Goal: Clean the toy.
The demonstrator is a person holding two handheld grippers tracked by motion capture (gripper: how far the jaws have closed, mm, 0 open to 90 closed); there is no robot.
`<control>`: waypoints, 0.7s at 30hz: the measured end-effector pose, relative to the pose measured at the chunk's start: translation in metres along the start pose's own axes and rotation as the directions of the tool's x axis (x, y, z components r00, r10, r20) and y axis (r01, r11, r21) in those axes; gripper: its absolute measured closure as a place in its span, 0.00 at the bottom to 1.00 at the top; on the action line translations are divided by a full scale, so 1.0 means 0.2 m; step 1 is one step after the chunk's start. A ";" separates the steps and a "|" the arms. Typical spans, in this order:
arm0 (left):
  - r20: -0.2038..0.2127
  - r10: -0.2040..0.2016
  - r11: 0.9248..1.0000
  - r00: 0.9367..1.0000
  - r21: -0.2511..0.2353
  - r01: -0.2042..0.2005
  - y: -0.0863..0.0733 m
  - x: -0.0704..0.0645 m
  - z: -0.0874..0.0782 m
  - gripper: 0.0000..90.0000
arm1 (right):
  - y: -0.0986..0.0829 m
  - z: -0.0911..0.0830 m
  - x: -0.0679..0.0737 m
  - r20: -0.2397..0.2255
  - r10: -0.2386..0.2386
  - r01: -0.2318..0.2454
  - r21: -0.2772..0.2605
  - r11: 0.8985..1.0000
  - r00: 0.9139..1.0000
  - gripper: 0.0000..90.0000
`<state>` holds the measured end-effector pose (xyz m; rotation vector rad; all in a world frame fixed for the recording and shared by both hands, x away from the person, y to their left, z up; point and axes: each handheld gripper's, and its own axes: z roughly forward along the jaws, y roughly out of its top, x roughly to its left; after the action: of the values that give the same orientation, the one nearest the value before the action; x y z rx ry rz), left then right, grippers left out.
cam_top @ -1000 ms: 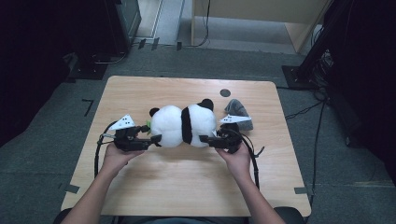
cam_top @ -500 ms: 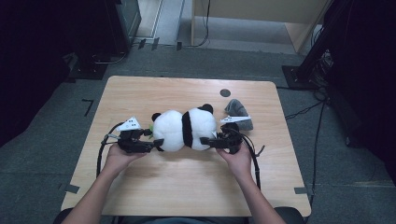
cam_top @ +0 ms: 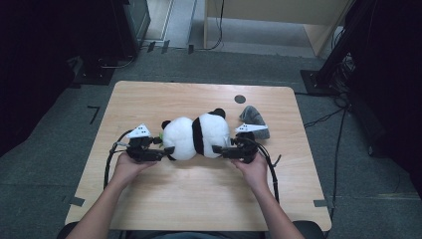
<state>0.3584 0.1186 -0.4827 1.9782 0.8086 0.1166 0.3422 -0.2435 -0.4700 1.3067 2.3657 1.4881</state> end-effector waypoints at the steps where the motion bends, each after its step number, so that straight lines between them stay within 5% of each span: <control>1: -0.001 0.002 1.000 1.000 0.000 -0.002 0.00 0.00 0.00 0.36 | -0.01 0.00 0.00 -0.002 -0.027 0.027 -0.003 1.000 1.000 0.39; 10: 0.003 -0.031 0.999 1.000 -0.008 0.031 -0.01 0.04 0.02 0.36 | -0.02 0.02 -0.02 0.000 -0.085 0.085 -0.029 0.996 0.996 0.31; 17: -0.012 -0.023 1.000 1.000 -0.013 0.022 -0.02 0.04 0.01 0.36 | -0.02 0.02 -0.03 -0.019 -0.051 0.050 -0.021 0.998 0.999 0.26; 21: -0.013 -0.026 1.000 1.000 -0.016 0.026 -0.02 0.04 0.01 0.36 | -0.02 0.03 -0.01 0.018 -0.071 0.071 -0.023 0.997 0.997 0.25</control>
<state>0.3647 0.1228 -0.4890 1.9532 0.8397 0.1207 0.3430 -0.2423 -0.4771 1.2117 2.3498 1.4744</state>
